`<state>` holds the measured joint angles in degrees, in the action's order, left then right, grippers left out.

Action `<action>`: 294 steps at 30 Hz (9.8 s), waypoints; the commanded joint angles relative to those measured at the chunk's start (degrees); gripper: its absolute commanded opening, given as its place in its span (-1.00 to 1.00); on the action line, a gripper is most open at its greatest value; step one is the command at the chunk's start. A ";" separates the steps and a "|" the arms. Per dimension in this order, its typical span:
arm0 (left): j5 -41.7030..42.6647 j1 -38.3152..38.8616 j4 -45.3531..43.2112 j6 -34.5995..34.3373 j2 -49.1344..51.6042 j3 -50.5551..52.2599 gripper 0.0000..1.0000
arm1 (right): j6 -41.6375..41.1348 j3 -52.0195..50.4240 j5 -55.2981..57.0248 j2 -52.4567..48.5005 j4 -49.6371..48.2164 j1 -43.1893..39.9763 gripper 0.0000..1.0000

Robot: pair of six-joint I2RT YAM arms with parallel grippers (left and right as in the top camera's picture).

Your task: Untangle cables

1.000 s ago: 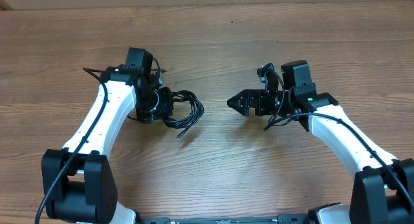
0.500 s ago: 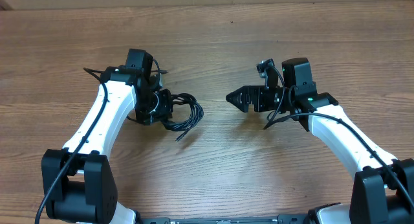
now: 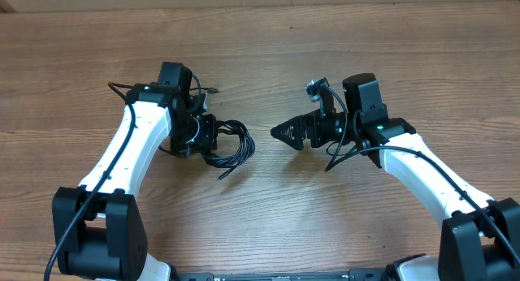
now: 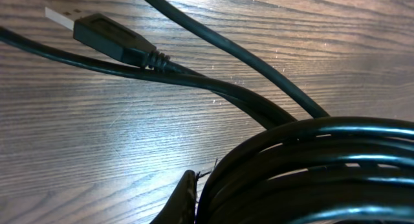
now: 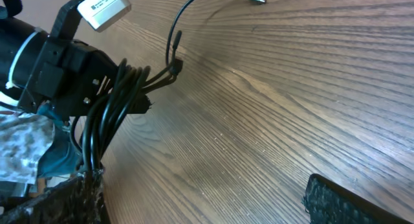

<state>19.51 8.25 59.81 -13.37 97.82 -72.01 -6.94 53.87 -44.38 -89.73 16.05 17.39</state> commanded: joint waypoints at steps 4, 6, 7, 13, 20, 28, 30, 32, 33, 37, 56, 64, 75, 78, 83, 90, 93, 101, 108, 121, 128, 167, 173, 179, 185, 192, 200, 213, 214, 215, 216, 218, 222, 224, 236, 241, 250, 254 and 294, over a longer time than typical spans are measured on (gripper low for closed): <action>1.49 0.42 -0.57 8.11 -0.46 -0.15 -0.91 | 1.51 0.63 -7.72 0.79 -2.32 0.13 0.89; 1.49 0.42 -1.60 10.64 -0.46 -0.15 -0.92 | 1.51 0.63 -8.44 0.79 -3.19 0.96 0.80; 1.49 0.42 -2.12 11.15 -0.46 -0.15 -0.92 | 2.08 0.63 -8.44 0.79 -3.45 1.55 0.73; 1.51 1.31 -3.89 11.72 -0.46 -0.15 -0.91 | 2.71 0.63 -0.72 0.76 -5.14 7.80 0.39; -1.95 5.31 -3.91 11.58 -0.46 -0.15 -0.91 | 2.54 0.63 14.19 0.76 -5.73 15.26 0.33; -16.37 6.60 -3.48 0.68 -0.46 -0.15 -0.92 | 0.42 0.66 19.69 1.77 -4.94 17.86 -0.91; -21.38 6.36 -3.54 -4.04 -0.44 -0.15 -0.92 | -0.33 0.66 19.69 3.17 -3.93 17.77 -0.92; -24.76 5.88 -3.78 -8.59 -0.44 -0.15 -0.91 | -0.31 0.66 19.69 5.25 -1.84 17.75 -0.92; -25.40 5.51 -4.09 -10.38 -0.44 -0.15 -0.92 | -0.31 0.66 19.69 6.47 -0.24 17.75 -0.92; -25.24 3.80 -6.21 -17.42 -0.44 -0.15 -0.92 | -0.28 0.63 19.69 10.36 7.19 17.75 -0.92; -22.18 1.16 -8.04 -20.37 -0.44 -0.13 -0.92 | -2.64 0.63 31.47 12.09 11.39 17.51 -0.42; -14.93 1.20 -7.56 -15.30 -0.44 -0.13 -0.92 | 9.05 0.63 31.41 7.54 -0.22 18.38 -0.13; -14.45 2.49 -7.17 -10.97 -0.44 -0.13 -0.91 | 18.67 0.63 35.78 4.02 -9.77 24.55 -0.12; -11.41 3.41 -7.58 -8.24 -0.44 -0.13 -0.92 | 18.84 0.63 35.76 2.91 -11.65 24.57 -0.12; -11.02 5.11 -8.04 -5.84 -0.44 -0.13 -0.92 | 18.82 0.63 35.80 1.33 -11.50 24.57 -0.20; -11.08 6.03 -8.09 -4.81 -0.44 -0.13 -0.91 | 18.80 0.63 35.80 0.00 -10.34 24.57 -0.45; -11.06 6.03 -8.28 -4.83 -0.44 -0.13 -0.92 | 18.80 0.61 35.80 0.00 -8.61 24.57 -0.49; -10.86 6.03 -8.48 -4.81 -0.44 -0.13 -0.91 | 18.82 0.52 35.80 -0.09 -4.74 24.55 -0.50; -10.43 6.03 -8.33 -4.13 -0.44 -0.13 -0.92 | 18.82 0.52 39.06 -0.85 -6.23 24.55 -0.43; -10.69 6.03 -7.78 -2.86 -0.44 -0.13 -0.92 | 18.82 2.80 47.43 0.96 -8.70 24.61 -0.27; -10.64 6.03 -6.08 -1.36 -0.44 -0.13 -0.91 | 18.82 2.84 59.06 0.83 -9.14 23.19 -0.21; 12.11 3.37 5.55 26.43 -12.94 -0.15 -0.92 | -3.54 2.78 45.99 -8.33 -9.18 -4.26 0.02; 12.07 2.40 1.07 22.43 -13.88 -0.15 -0.92 | -3.48 2.86 44.61 -7.32 -6.54 -4.22 0.09; 12.00 2.38 -1.81 21.88 -13.88 -0.15 -0.91 | -3.48 2.91 34.88 1.68 0.48 -4.13 0.37; 12.04 2.36 -2.01 21.88 -13.88 -0.15 -0.91 | 5.16 2.89 12.28 13.79 9.27 -2.43 0.39; 12.04 2.36 -1.46 21.99 -13.88 -0.13 -0.92 | 19.30 2.73 12.33 16.35 9.44 6.12 0.39; 12.07 2.38 -1.55 23.67 -13.88 -0.13 -0.92 | 23.54 2.75 14.73 12.31 8.31 10.23 0.41; 12.07 2.36 -1.62 32.50 -13.88 -0.13 -0.92 | 23.52 2.73 16.98 11.47 2.05 16.61 0.17; 12.07 2.36 -1.60 32.50 -13.88 -0.13 -0.91 | 23.52 2.73 16.96 11.28 2.25 16.98 0.13; 12.11 2.38 -1.60 32.50 -13.88 -0.15 -0.92 | 23.52 2.73 17.25 10.91 2.34 17.44 0.07; 12.11 2.38 -1.55 32.50 -13.88 -0.13 -0.92 | 23.52 2.73 18.25 10.27 2.32 18.05 0.01; 12.13 2.38 -1.55 32.50 -13.88 -0.13 -0.92 | 23.52 2.73 20.48 9.09 2.19 18.62 -0.06; 12.11 2.38 -1.53 32.50 -13.88 -0.13 -0.92 | 23.50 2.73 22.32 6.99 2.29 18.71 -0.24; 12.13 2.38 -1.46 32.48 -13.88 -0.13 -0.91 | 23.45 2.73 22.32 6.40 2.27 18.73 -0.25; 12.09 2.36 -1.62 31.12 -13.88 -0.13 -0.92 | 20.24 2.73 25.24 5.77 2.62 18.71 -0.92; 9.94 2.21 -4.50 26.60 -13.88 -0.13 -0.91 | 8.98 2.80 31.58 7.93 2.91 16.28 -0.92; -16.61 0.24 -12.61 -7.21 -13.84 -0.13 -0.90 | 3.67 2.78 27.21 21.05 7.58 10.91 -0.92; -17.20 -0.85 -14.75 -14.08 -13.84 -0.13 -0.92 | 0.37 2.78 30.01 25.77 9.16 8.22 -0.92; 0.52 -1.07 -10.47 19.58 -13.84 -0.13 -0.91 | 11.56 2.67 13.16 14.25 -1.25 9.64 0.59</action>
<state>17.45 7.11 49.52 4.49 84.64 -71.90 3.22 55.59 -30.44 -75.13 15.84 26.33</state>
